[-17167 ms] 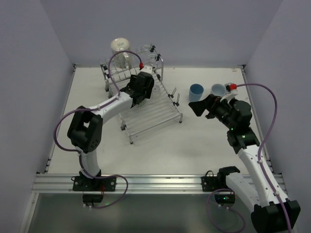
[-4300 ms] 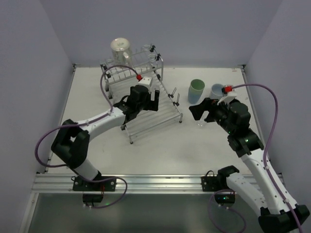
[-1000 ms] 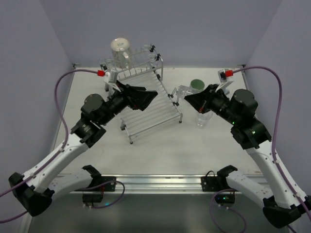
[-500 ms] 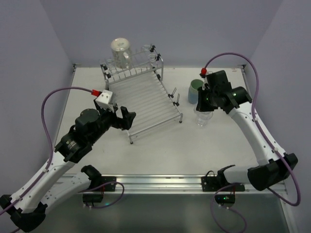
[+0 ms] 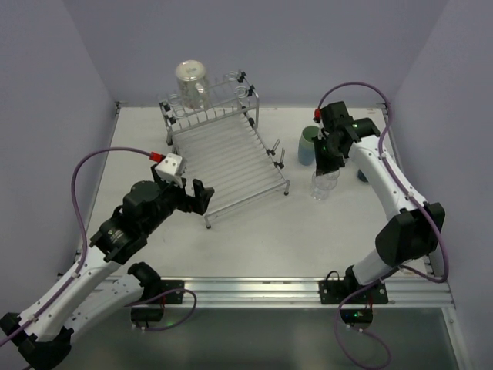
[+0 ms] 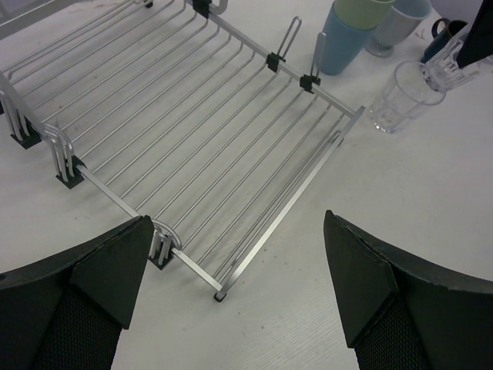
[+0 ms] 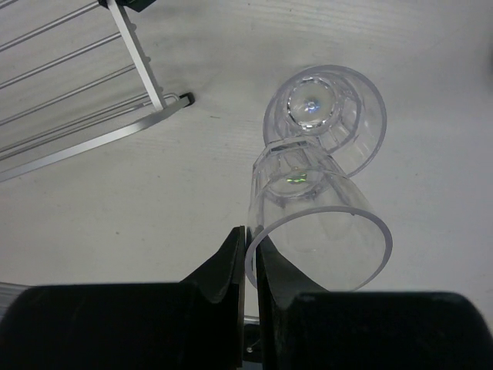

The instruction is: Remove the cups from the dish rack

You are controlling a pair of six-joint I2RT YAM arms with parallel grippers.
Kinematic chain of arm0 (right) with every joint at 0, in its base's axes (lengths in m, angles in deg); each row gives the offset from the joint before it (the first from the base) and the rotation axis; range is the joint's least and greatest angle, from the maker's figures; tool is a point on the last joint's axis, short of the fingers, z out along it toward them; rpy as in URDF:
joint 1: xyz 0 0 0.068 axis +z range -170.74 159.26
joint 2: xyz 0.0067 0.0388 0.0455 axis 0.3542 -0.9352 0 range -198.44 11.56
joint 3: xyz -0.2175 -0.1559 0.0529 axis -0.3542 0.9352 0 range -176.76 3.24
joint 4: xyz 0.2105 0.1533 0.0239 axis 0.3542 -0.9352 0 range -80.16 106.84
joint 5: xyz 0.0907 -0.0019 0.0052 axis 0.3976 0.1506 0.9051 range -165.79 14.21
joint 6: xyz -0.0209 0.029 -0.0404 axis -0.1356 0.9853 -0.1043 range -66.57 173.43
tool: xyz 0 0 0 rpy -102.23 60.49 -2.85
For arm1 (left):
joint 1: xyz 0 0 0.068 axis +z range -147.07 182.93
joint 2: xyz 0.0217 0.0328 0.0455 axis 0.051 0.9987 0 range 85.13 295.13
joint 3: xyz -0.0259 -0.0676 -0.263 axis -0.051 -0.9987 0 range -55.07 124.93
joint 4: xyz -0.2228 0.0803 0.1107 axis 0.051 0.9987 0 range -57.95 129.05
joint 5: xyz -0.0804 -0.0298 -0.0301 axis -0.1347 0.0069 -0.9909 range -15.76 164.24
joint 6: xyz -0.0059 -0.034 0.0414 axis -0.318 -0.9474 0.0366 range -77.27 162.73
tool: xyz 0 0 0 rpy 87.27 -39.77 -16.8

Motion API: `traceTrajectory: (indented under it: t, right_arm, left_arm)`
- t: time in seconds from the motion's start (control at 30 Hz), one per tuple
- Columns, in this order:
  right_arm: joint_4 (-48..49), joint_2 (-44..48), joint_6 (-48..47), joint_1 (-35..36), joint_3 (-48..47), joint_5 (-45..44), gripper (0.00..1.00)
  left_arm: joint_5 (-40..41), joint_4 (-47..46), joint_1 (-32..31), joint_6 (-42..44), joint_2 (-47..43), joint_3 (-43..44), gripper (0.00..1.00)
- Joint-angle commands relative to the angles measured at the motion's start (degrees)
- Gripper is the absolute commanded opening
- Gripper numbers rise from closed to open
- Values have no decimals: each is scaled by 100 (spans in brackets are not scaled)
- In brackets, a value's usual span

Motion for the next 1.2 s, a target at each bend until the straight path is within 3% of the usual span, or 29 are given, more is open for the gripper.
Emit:
traceTrajectory:
  t: [0.0, 0.9, 1.03, 1.13, 1.17]
  right_arm:
    - [-103, -186, -168, -71, -430, -145, 0]
    - [687, -1400, -186, -273, -79, -408, 0]
    - [872, -1382, -186, -344, 210, -373, 7]
    - [934, -1400, -203, -344, 273, -373, 19]
    - [934, -1417, -212, -352, 264, -399, 28]
  left_arm:
    - [-113, -266, 62, 118, -75, -35, 100]
    - [-25, -258, 159, 109, 171, -61, 100]
    - [-8, -249, 168, 101, 206, -52, 100]
    - [1, -249, 177, 92, 232, -35, 100]
    - [18, -240, 177, 92, 232, -35, 100]
